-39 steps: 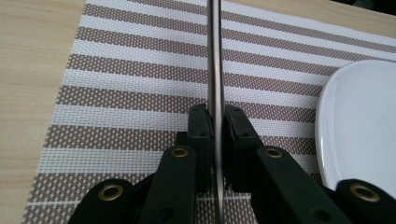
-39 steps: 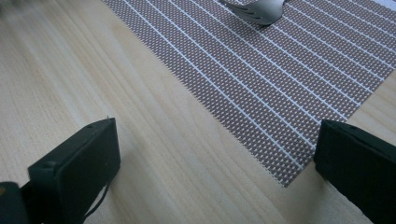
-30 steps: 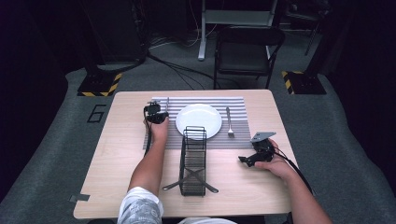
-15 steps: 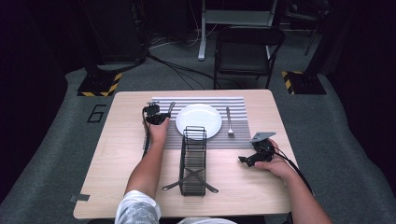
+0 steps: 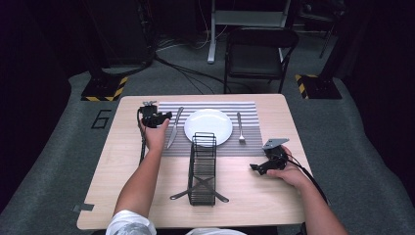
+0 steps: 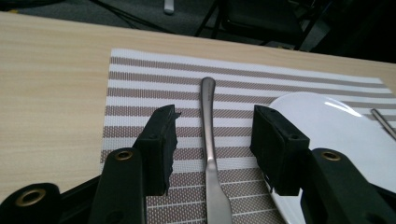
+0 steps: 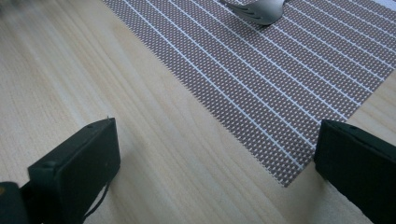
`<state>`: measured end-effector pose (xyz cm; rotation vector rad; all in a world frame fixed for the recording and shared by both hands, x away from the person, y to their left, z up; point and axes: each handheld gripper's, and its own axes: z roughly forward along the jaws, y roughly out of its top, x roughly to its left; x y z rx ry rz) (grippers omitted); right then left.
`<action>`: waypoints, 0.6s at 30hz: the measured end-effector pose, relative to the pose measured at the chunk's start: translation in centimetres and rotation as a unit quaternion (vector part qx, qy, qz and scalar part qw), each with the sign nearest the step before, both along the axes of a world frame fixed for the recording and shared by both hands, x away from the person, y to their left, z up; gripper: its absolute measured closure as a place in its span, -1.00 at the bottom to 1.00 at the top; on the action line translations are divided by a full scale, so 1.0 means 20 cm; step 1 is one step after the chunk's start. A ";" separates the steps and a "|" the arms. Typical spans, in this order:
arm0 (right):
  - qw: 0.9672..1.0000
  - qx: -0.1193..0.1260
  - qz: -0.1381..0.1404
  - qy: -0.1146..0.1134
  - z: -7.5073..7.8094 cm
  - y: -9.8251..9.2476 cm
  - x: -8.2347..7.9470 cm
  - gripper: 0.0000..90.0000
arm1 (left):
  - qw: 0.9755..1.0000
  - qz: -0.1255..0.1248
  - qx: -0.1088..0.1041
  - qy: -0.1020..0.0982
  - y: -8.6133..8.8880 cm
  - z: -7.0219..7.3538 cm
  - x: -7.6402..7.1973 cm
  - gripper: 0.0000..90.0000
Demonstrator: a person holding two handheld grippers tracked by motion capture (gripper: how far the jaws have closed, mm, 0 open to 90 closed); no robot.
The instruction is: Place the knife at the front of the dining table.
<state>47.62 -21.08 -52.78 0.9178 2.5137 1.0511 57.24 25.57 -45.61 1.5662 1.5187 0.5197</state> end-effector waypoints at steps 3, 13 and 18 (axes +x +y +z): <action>1.000 0.000 0.000 0.000 0.00 0.00 0.00 -1.00 | 1.000 -0.013 0.010 -0.006 0.01 0.05 -0.03 0.11; 1.000 0.000 0.000 0.000 0.00 0.00 0.00 -1.00 | 0.996 -0.053 0.056 -0.044 0.03 0.21 -0.17 0.09; 1.000 -0.001 0.000 0.001 0.00 0.00 0.00 -1.00 | 0.995 -0.075 0.058 -0.038 0.06 0.23 -0.25 0.07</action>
